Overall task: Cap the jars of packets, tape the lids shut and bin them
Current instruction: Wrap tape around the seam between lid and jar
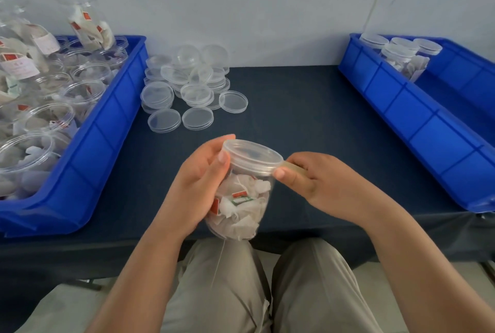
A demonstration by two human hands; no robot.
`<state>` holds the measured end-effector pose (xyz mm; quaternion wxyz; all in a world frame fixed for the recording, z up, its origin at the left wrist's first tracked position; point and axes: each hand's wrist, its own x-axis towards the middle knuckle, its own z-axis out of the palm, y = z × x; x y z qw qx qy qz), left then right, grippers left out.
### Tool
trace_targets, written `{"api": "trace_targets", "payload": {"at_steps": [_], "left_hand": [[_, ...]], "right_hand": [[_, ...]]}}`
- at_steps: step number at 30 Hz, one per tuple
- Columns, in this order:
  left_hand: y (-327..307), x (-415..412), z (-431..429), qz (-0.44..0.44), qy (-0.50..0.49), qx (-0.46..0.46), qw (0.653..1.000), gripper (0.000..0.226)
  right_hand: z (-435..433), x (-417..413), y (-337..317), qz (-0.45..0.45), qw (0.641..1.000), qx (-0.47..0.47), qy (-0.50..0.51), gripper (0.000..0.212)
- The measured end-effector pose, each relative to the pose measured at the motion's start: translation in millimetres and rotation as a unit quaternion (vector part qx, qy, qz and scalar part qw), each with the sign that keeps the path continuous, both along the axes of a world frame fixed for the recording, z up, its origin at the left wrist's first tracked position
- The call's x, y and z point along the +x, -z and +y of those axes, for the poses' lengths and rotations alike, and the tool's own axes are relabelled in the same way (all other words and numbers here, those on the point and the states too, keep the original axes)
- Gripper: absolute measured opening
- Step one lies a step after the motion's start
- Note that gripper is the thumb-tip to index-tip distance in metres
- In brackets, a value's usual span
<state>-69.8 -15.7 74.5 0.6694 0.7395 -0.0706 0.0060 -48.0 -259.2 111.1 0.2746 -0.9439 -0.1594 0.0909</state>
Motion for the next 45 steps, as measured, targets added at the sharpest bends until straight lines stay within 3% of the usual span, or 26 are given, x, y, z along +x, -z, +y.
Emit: {"api": "trace_targets", "payload": {"at_steps": [6, 11, 17, 21, 25, 30, 35, 39, 43, 45], "left_hand": [[-0.2, -5.9, -12.7, -0.028, -0.010, 0.032, 0.999, 0.049], [2.9, -9.9, -26.4, -0.074, -0.064, 0.083, 0.992, 0.053], [9.5, -14.4, -35.1, -0.054, -0.108, 0.081, 0.989, 0.052], [9.0, -11.7, -30.8, -0.036, -0.123, 0.033, 0.991, 0.039], [7.7, -8.1, -16.4, -0.022, -0.092, 0.011, 0.995, 0.040], [5.9, -4.6, -6.0, 0.059, -0.068, -0.078, 0.993, 0.069], [11.6, -2.3, 9.6, 0.107, 0.007, -0.145, 0.984, 0.087], [11.9, -7.5, 18.6, 0.142, 0.061, -0.231, 0.961, 0.084], [-0.1, -15.3, 16.1, 0.113, 0.104, -0.261, 0.953, 0.054], [-5.8, -22.8, 10.2, 0.085, 0.156, -0.330, 0.927, 0.064]], "right_hand": [[3.2, -3.8, 4.4, -0.016, 0.999, -0.036, 0.029, 0.095], [11.4, -8.0, 7.6, -0.035, 0.997, -0.043, 0.055, 0.091], [12.9, -11.3, 8.9, -0.052, 0.995, -0.046, 0.071, 0.086], [10.3, -11.6, 6.3, -0.052, 0.995, -0.058, 0.056, 0.095], [-1.4, -11.6, 0.8, -0.047, 0.997, -0.061, 0.011, 0.095], [-12.1, -6.7, -8.1, -0.038, 0.999, -0.025, -0.026, 0.062], [-16.7, 1.9, -15.9, -0.055, 0.997, -0.048, -0.037, 0.072], [-19.6, 6.9, -24.0, -0.037, 0.998, -0.025, -0.038, 0.081], [-17.7, 7.4, -24.5, -0.032, 0.999, -0.016, -0.032, 0.077], [-14.5, 8.0, -23.3, -0.023, 0.999, -0.019, -0.030, 0.077]]}}
